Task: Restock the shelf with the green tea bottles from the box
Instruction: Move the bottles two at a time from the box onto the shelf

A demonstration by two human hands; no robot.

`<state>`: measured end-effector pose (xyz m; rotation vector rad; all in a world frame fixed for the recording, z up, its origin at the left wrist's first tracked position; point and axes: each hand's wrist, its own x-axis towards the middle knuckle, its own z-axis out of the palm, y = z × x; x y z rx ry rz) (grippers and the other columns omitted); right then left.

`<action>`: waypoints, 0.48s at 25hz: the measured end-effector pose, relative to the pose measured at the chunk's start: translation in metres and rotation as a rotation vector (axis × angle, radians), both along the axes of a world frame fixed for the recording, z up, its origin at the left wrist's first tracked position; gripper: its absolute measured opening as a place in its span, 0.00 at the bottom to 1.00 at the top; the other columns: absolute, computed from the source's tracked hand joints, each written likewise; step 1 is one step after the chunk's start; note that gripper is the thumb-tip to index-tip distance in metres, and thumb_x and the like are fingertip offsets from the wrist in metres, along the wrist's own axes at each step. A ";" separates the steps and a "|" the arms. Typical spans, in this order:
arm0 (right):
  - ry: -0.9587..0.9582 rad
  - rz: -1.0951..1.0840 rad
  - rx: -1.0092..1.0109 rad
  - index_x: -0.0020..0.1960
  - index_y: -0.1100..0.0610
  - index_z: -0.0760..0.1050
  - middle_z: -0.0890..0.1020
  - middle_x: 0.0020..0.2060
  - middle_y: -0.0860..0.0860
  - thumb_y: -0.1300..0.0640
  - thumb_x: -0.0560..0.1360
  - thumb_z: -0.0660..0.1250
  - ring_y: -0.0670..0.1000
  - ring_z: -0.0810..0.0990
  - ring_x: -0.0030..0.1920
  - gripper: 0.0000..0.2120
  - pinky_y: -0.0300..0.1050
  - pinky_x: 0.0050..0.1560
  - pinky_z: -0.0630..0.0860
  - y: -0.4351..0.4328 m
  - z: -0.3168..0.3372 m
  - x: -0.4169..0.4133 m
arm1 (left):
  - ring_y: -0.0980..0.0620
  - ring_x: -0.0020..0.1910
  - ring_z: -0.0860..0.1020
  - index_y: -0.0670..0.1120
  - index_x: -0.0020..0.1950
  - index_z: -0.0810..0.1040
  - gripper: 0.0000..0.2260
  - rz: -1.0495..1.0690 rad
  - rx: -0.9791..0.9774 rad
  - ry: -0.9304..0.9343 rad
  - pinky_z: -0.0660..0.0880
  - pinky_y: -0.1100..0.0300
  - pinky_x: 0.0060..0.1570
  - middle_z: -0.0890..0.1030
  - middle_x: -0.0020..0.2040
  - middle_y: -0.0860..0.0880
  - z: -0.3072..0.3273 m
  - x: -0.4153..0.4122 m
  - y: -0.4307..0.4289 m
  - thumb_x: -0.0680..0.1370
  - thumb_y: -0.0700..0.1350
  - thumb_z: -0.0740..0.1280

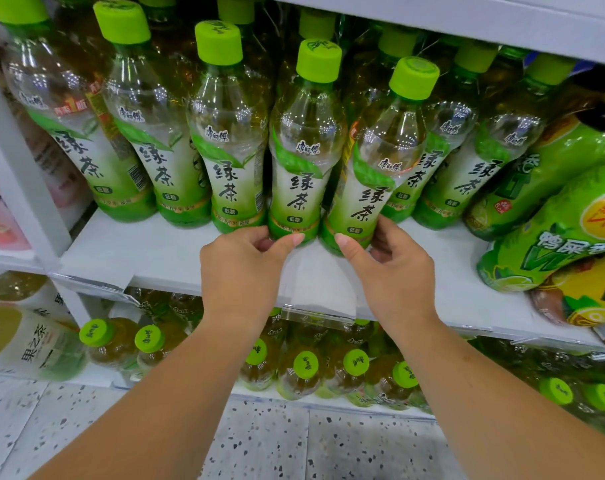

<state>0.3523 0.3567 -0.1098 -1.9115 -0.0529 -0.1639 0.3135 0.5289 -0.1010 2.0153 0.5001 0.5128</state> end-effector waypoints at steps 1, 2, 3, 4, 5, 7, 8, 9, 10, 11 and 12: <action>0.002 -0.003 0.000 0.66 0.48 0.79 0.85 0.54 0.39 0.37 0.66 0.73 0.41 0.83 0.55 0.32 0.46 0.63 0.78 0.000 0.000 0.000 | 0.58 0.33 0.75 0.54 0.28 0.77 0.16 0.002 -0.004 0.009 0.69 0.71 0.34 0.80 0.33 0.61 0.001 0.001 0.000 0.70 0.60 0.76; 0.006 -0.006 0.000 0.67 0.48 0.79 0.85 0.54 0.40 0.37 0.65 0.73 0.41 0.83 0.55 0.32 0.45 0.63 0.77 -0.001 0.000 0.000 | 0.58 0.35 0.76 0.55 0.28 0.77 0.16 0.006 -0.014 0.019 0.70 0.70 0.35 0.80 0.33 0.62 0.002 0.001 0.000 0.69 0.60 0.76; 0.011 -0.011 -0.001 0.67 0.48 0.79 0.85 0.54 0.40 0.37 0.65 0.74 0.41 0.83 0.55 0.32 0.45 0.63 0.77 -0.001 0.000 0.000 | 0.58 0.37 0.76 0.57 0.27 0.76 0.16 0.007 -0.028 0.029 0.71 0.69 0.37 0.80 0.33 0.62 0.003 0.001 0.001 0.69 0.60 0.77; 0.012 -0.013 -0.004 0.67 0.48 0.79 0.85 0.53 0.40 0.37 0.65 0.74 0.41 0.83 0.55 0.32 0.45 0.62 0.78 -0.001 0.000 0.000 | 0.58 0.38 0.77 0.58 0.26 0.75 0.16 0.007 -0.038 0.040 0.72 0.68 0.37 0.81 0.33 0.62 0.004 0.001 0.002 0.69 0.60 0.77; 0.009 -0.015 -0.007 0.67 0.48 0.79 0.85 0.53 0.40 0.37 0.66 0.74 0.42 0.83 0.54 0.32 0.44 0.62 0.78 0.000 0.000 0.000 | 0.59 0.39 0.77 0.59 0.26 0.74 0.17 0.006 -0.045 0.050 0.72 0.70 0.37 0.81 0.34 0.62 0.005 0.000 0.002 0.68 0.60 0.77; -0.003 -0.020 -0.011 0.66 0.49 0.79 0.86 0.52 0.41 0.40 0.67 0.75 0.44 0.84 0.53 0.29 0.44 0.60 0.78 0.000 -0.001 0.000 | 0.60 0.39 0.78 0.60 0.25 0.72 0.18 -0.006 -0.055 0.071 0.71 0.72 0.36 0.81 0.32 0.59 0.007 0.001 0.003 0.68 0.60 0.78; -0.011 -0.025 -0.010 0.66 0.50 0.80 0.86 0.52 0.41 0.42 0.68 0.76 0.44 0.84 0.53 0.28 0.44 0.60 0.78 0.000 -0.001 0.000 | 0.59 0.39 0.78 0.59 0.25 0.72 0.18 -0.015 -0.049 0.085 0.71 0.73 0.36 0.81 0.30 0.58 0.007 0.002 0.004 0.68 0.60 0.77; -0.016 -0.027 -0.009 0.66 0.50 0.80 0.86 0.52 0.41 0.44 0.69 0.76 0.44 0.84 0.53 0.26 0.43 0.60 0.78 0.000 -0.001 0.000 | 0.57 0.38 0.79 0.57 0.26 0.72 0.18 -0.021 -0.043 0.096 0.71 0.73 0.37 0.80 0.30 0.57 0.008 0.003 0.005 0.69 0.60 0.77; -0.012 -0.026 -0.010 0.66 0.51 0.80 0.86 0.52 0.41 0.46 0.70 0.77 0.43 0.84 0.54 0.25 0.42 0.60 0.78 0.001 -0.001 0.001 | 0.56 0.38 0.80 0.54 0.27 0.74 0.18 -0.032 -0.042 0.110 0.73 0.70 0.39 0.80 0.31 0.56 0.007 0.003 0.007 0.69 0.59 0.77; 0.002 -0.026 -0.014 0.66 0.51 0.80 0.86 0.53 0.41 0.48 0.71 0.77 0.42 0.84 0.54 0.25 0.41 0.60 0.78 0.002 0.001 0.000 | 0.53 0.38 0.81 0.50 0.29 0.77 0.17 -0.054 -0.044 0.131 0.75 0.65 0.41 0.82 0.32 0.53 0.007 0.003 0.009 0.70 0.59 0.76; 0.020 -0.021 -0.020 0.66 0.52 0.79 0.85 0.54 0.42 0.49 0.71 0.77 0.41 0.83 0.54 0.25 0.41 0.61 0.78 0.002 0.002 0.000 | 0.51 0.39 0.82 0.46 0.33 0.81 0.17 -0.080 -0.048 0.157 0.77 0.60 0.43 0.83 0.32 0.51 0.009 0.004 0.010 0.71 0.58 0.76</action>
